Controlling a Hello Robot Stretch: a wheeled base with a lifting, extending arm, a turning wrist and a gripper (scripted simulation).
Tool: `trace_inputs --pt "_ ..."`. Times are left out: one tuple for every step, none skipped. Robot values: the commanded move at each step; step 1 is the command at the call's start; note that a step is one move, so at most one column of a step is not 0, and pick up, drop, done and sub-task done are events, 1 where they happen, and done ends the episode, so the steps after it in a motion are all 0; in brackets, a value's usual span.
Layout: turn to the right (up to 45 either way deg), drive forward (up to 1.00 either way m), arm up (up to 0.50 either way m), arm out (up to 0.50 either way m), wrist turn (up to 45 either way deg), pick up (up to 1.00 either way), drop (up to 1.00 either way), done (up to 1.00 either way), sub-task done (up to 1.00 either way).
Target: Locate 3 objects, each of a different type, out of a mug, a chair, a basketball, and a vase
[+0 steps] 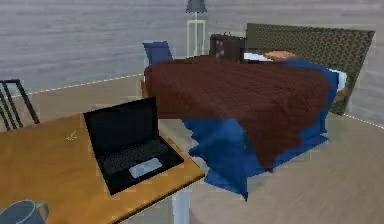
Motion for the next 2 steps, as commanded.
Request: trace_inputs --pt "-45.0 0.0 0.0 0.0 0.0 0.0 0.0 0.0 0.0" --pt "0.0 0.0 0.0 0.0 0.0 0.0 0.0 1.0 0.0"
